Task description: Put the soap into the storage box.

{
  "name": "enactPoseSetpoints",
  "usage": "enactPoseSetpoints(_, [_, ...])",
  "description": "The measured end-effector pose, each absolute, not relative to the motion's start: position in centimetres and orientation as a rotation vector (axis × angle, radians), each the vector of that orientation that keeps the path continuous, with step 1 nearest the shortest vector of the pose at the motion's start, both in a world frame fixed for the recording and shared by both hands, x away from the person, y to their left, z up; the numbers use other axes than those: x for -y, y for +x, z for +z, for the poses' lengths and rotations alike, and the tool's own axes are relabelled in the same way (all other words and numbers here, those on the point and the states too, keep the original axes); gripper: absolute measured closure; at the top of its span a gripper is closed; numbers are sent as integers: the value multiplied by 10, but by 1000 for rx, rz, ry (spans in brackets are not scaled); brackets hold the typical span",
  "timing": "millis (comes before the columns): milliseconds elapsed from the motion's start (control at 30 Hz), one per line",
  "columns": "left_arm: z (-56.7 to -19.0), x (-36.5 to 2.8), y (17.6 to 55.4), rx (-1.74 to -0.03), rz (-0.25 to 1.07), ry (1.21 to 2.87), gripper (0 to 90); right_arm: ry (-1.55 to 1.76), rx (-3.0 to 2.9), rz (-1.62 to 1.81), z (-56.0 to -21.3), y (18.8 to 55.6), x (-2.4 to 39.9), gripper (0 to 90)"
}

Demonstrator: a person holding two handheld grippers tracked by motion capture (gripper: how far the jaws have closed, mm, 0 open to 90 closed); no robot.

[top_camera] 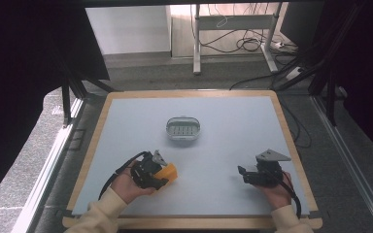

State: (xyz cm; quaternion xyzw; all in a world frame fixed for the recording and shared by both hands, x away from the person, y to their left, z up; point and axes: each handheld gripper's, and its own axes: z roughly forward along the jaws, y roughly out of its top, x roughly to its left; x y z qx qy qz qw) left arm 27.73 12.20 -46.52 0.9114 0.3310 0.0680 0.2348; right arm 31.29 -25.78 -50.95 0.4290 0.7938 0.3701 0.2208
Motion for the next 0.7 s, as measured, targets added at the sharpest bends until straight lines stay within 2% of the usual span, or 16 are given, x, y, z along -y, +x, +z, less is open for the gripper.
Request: enactPoseSetpoints(700, [-451,-137,293,-862,245,2440,616,1158,-2194,1013,-509,312,257,181])
